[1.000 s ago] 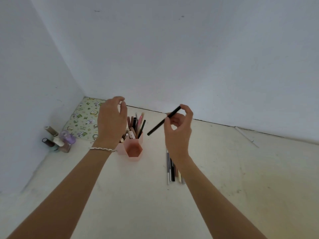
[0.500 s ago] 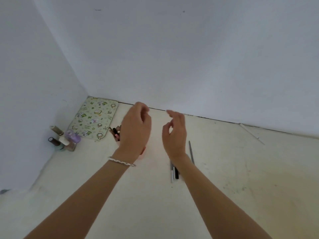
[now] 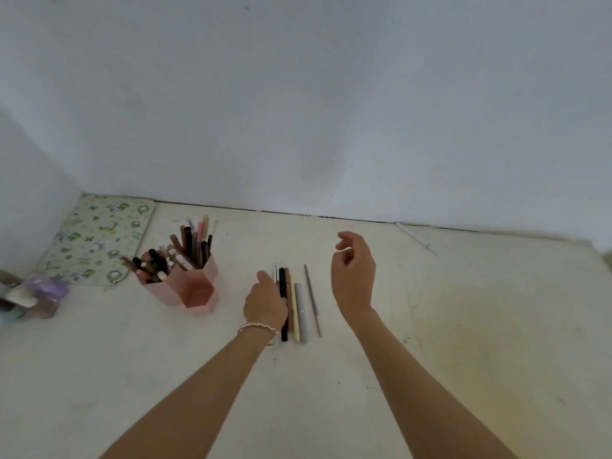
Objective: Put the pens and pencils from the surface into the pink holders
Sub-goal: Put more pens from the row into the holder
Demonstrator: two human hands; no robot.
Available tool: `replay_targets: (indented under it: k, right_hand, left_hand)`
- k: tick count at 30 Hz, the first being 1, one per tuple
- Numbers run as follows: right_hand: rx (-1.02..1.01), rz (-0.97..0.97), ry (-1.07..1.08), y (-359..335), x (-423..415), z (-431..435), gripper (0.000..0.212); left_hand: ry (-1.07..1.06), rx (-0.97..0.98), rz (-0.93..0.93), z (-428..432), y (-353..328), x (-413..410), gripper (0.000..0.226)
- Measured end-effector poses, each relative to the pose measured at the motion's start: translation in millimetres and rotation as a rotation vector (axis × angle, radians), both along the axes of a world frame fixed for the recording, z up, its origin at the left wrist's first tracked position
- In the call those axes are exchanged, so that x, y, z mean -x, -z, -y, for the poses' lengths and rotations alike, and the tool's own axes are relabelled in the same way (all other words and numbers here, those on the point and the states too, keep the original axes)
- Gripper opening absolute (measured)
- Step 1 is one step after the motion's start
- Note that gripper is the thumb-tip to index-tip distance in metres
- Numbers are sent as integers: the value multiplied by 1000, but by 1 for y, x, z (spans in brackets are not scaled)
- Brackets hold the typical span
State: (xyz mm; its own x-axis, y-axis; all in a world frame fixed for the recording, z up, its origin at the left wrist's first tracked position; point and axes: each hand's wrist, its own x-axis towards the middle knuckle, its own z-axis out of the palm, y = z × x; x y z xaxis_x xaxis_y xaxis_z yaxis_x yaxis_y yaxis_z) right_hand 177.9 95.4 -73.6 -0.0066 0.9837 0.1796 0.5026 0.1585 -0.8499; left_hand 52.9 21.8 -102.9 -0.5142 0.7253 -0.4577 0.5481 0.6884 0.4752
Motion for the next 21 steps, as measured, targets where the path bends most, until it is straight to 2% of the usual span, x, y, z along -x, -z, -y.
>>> replay_targets:
  k: [6, 10, 13, 17, 19, 21]
  right_hand:
    - [111, 29, -44, 17, -1, 7, 37]
    - [298, 197, -130, 29, -4, 4, 25]
    - [434, 342, -223, 34, 1, 6, 29]
    - [393, 551, -329, 44, 12, 18, 41]
    - [356, 591, -360, 44, 17, 20, 41]
    - [349, 605, -383, 41, 21, 17, 42]
  left_hand:
    - [-105, -6, 125, -5, 6, 5, 30]
    - [-177, -194, 211, -8, -12, 19, 36]
    - [-208, -362, 260, -17, -40, 35, 49]
    - [-174, -571, 342, -18, -75, 51, 82]
    - [-159, -659, 359, -16, -91, 59, 80]
    - [-164, -723, 291, -13, -107, 72, 70]
